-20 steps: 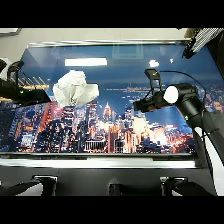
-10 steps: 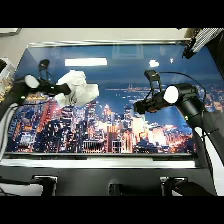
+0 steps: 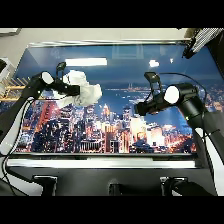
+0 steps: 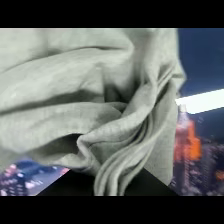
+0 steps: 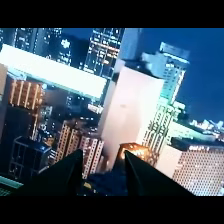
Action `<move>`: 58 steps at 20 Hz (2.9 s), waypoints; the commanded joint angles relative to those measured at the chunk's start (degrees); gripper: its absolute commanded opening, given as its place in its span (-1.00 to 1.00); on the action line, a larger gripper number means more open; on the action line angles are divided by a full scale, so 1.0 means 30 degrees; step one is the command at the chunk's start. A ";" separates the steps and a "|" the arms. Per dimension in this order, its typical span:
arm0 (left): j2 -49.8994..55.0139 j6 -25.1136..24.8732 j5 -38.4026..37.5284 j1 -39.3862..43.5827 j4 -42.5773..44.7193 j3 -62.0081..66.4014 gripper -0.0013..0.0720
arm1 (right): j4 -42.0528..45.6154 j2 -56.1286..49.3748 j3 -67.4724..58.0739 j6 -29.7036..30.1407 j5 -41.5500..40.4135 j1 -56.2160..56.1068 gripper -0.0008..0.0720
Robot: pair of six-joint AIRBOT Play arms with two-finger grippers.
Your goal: Fold the clothes and pants, and hang the long-sleeved shirts on hangers.
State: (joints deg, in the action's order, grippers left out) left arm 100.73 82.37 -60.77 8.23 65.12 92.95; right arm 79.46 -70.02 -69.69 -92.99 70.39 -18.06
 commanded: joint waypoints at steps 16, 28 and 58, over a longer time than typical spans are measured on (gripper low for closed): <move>0.1282 0.4830 -0.3118 1.0375 -0.4401 0.0517 0.48 | 0.7672 0.7016 0.0066 -0.1333 0.6863 -0.0015 -0.11; -0.8721 0.3971 -0.7395 -0.0372 0.3388 0.0510 0.47 | -0.7847 0.2433 -0.1260 0.2135 0.4422 1.2874 0.24; -0.8626 -0.0554 -0.4976 -0.7439 -0.3373 -0.7643 0.47 | -1.2269 -0.4510 0.6805 0.9602 -0.3417 0.9384 -0.87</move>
State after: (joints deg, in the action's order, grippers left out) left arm 74.70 87.59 -80.49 -11.38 62.15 79.53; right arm 43.20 -85.45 -49.23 -63.42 57.71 10.28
